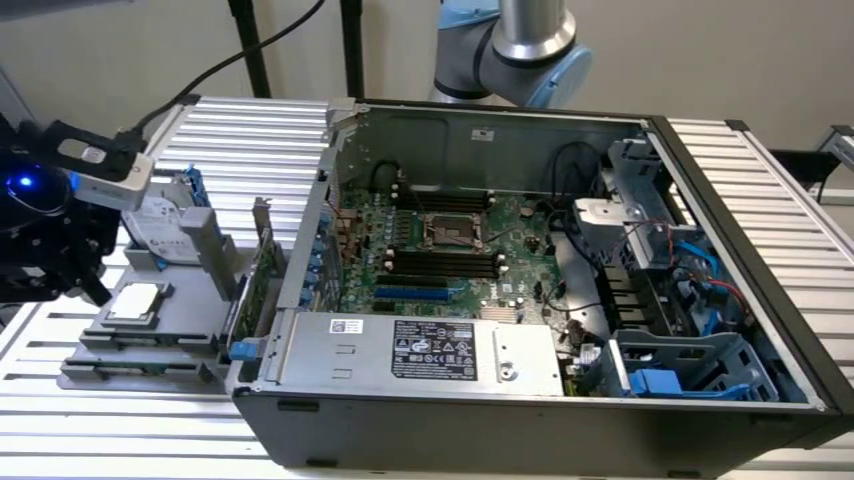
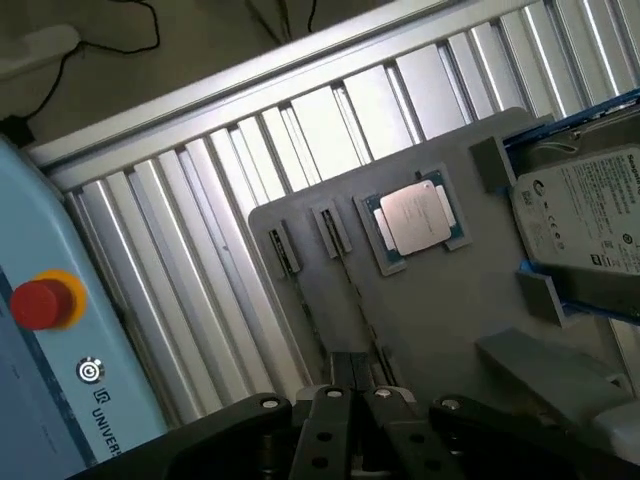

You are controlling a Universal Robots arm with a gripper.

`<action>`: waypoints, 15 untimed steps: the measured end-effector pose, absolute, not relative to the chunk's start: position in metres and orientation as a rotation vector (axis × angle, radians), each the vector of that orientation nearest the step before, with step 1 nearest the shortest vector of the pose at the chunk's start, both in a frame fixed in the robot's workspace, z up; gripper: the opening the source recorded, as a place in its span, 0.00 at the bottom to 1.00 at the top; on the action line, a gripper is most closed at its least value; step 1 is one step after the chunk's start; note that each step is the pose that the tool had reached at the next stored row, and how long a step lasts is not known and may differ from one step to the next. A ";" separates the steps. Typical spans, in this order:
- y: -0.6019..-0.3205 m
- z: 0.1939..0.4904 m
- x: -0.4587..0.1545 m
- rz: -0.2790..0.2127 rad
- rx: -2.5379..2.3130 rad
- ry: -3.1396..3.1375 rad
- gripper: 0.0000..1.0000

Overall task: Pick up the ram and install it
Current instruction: 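Pick up the ram and move it above insertion slot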

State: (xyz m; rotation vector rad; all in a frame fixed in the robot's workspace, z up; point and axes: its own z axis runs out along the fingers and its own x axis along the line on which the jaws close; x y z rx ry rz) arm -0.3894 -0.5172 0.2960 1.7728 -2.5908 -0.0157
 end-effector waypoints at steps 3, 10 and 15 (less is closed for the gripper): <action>-0.517 0.294 -0.389 -0.016 1.843 -2.541 0.11; -0.517 0.288 -0.389 -0.015 2.000 -2.418 0.11; -0.517 0.283 -0.389 -0.014 2.102 -2.329 0.11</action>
